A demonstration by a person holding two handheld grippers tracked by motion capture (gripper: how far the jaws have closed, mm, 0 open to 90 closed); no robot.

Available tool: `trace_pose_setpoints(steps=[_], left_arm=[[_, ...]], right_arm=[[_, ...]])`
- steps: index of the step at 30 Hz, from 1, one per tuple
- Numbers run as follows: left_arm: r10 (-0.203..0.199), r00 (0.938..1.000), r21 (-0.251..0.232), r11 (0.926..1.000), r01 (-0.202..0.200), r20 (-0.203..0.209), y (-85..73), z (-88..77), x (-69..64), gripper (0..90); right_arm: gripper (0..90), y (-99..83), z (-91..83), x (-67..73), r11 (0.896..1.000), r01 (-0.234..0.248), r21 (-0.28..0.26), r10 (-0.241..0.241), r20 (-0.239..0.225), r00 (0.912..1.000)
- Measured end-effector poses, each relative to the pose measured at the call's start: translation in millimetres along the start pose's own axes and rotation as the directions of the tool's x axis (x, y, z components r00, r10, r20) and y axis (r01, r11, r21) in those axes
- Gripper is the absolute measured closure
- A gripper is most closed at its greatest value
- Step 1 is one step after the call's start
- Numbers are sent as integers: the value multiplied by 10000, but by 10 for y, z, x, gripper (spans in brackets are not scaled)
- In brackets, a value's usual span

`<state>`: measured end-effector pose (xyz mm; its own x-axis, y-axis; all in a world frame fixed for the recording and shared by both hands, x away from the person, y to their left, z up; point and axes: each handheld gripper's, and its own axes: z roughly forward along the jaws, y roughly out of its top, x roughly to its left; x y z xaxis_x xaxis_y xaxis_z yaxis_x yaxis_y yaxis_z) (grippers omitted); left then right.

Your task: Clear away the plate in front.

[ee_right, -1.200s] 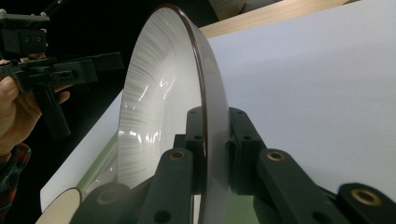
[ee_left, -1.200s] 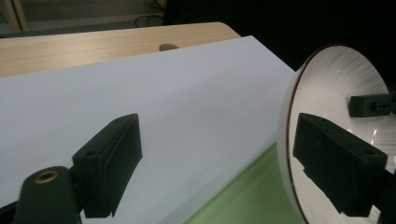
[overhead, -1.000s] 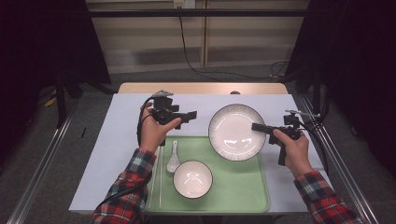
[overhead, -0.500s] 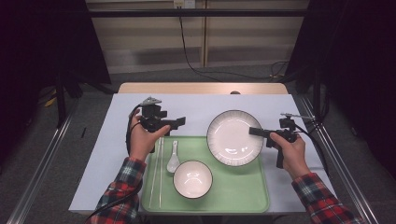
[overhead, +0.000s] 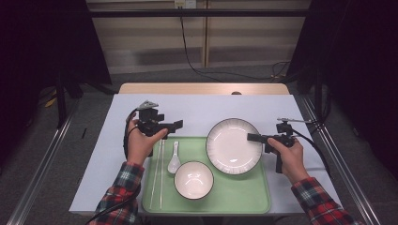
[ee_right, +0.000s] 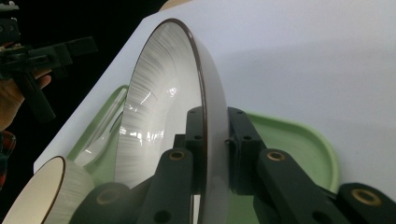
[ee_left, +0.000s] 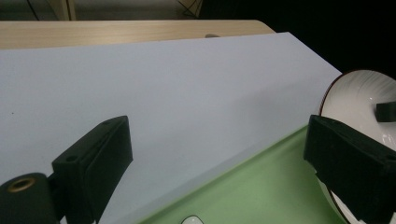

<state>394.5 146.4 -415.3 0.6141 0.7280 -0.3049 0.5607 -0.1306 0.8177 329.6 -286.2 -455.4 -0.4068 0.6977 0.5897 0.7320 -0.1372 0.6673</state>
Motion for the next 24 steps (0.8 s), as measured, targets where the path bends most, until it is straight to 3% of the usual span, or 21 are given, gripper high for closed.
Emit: trace_pose_setpoints(steps=[8,24], left_arm=[[-11,10000,11,10000,11,-90,-16,-20,17,75],[-20,9995,46,10000,21,-312,-28,-16,52,76]], right_arm=[[813,-64,17,48,9997,-19,223,25,-252,9997],[814,-118,73,26,9980,68,631,-54,-220,9997]])
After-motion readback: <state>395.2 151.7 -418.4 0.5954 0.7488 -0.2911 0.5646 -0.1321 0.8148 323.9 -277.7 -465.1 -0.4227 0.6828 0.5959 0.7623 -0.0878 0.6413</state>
